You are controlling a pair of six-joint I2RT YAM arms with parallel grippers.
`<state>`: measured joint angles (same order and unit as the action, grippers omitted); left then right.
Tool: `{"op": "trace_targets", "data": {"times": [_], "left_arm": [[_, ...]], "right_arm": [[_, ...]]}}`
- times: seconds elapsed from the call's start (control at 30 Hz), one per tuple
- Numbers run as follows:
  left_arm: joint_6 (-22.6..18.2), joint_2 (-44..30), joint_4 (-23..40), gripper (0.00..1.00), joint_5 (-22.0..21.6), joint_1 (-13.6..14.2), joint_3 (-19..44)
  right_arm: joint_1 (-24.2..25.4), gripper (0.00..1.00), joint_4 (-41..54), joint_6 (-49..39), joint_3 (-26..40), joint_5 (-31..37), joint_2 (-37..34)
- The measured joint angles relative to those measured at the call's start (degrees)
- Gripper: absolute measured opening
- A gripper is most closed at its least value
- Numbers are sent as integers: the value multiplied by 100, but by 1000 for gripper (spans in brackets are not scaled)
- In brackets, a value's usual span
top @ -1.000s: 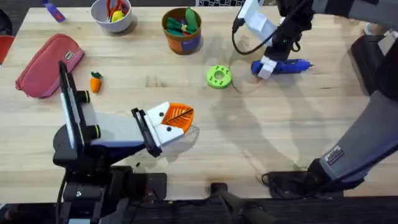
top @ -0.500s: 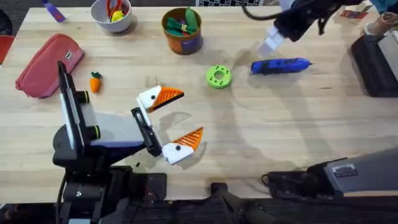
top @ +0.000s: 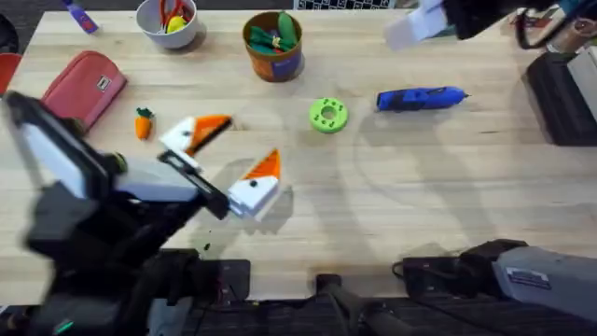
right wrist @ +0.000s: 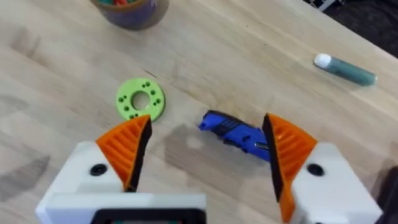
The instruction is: Pick up the gripper from the table and insert it into the empty holder that is missing its gripper. Then pick up a screw, insert it into the mounting hole, and use the screwdriver to tighten it. Finally, clean up the table by picking up the vegetable and placing it into the bucket.
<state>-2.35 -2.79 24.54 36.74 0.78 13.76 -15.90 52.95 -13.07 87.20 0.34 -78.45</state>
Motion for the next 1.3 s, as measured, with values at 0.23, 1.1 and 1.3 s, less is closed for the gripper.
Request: {"op": "trace_targets", "data": {"times": [0.23, 1.1, 1.3], "left_arm": [[-530, -1330, 2133, 985, -1590, 0, 2348], [-113, -5028, 3424, 984, -3734, -1559, 4715], [-71, -6805, 3286, 985, -3811, -2616, 5338]], "right_arm": [[0, 992, 287, 906, 0, -28, 480], [0, 994, 324, 1575, -1622, -431, 1396], [0, 992, 325, 1474, -1624, -430, 1396]]}}
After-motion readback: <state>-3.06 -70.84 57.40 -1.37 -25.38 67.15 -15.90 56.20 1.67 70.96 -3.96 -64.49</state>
